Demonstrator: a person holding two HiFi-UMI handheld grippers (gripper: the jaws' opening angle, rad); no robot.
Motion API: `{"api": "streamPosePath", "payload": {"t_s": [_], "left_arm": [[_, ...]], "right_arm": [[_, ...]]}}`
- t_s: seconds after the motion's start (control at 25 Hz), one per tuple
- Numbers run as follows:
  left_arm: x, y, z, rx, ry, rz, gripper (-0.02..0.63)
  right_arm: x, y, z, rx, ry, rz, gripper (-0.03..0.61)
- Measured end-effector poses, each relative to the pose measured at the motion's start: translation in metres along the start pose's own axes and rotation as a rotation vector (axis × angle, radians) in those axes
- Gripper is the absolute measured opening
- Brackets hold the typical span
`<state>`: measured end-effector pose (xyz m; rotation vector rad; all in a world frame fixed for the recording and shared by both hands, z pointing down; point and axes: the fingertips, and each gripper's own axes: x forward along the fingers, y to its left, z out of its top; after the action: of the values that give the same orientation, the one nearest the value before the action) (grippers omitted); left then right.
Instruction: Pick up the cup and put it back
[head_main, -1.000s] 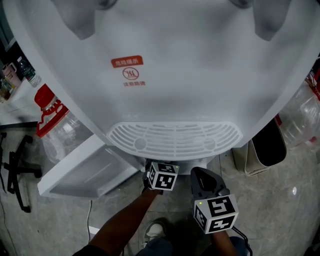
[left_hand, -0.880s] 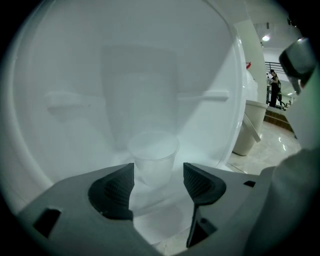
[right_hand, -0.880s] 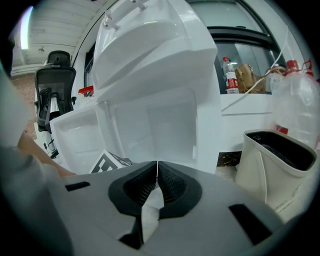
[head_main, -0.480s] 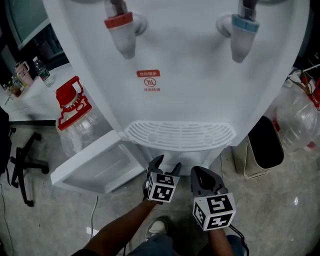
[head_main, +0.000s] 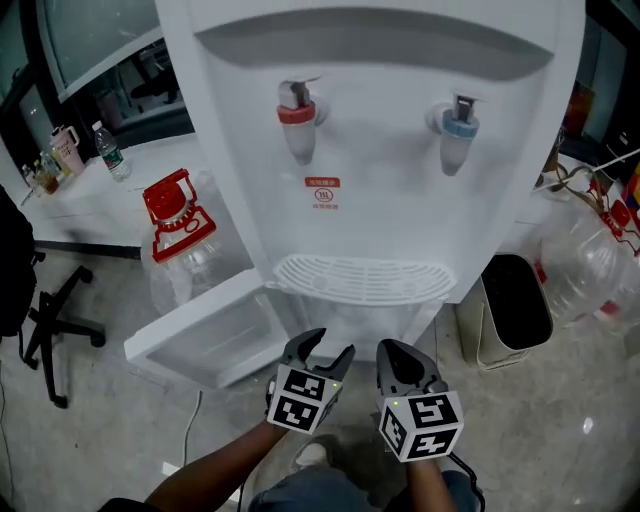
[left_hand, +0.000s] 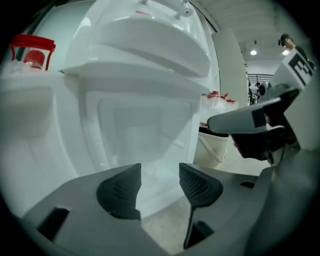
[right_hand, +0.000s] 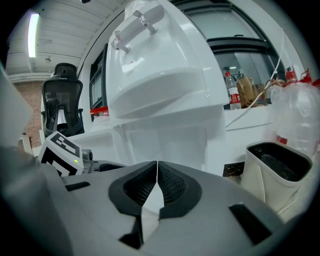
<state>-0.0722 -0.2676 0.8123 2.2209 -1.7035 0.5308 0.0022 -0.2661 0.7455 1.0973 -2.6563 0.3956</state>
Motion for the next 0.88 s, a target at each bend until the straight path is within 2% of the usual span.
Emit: {"api": "streamPosePath", "payload": {"t_s": [0.28, 0.48, 0.88], "left_arm": [[-0.048, -0.010, 0.034, 0.010, -0.071, -0.006, 0.182], [-0.063, -0.011, 0.057, 0.005, -0.112, -0.002, 0.105], [-0.100, -0.013, 0.104, 0.015, -0.078, -0.003, 0.040]], "right_arm": [[-0.014, 0.016, 0.015, -0.017, -0.008, 0.032, 0.021], [-0.013, 0.028, 0.026, -0.034, 0.008, 0.056, 0.021], [-0.026, 0.052, 0.073, 0.032, 0.052, 0.083, 0.021]]}}
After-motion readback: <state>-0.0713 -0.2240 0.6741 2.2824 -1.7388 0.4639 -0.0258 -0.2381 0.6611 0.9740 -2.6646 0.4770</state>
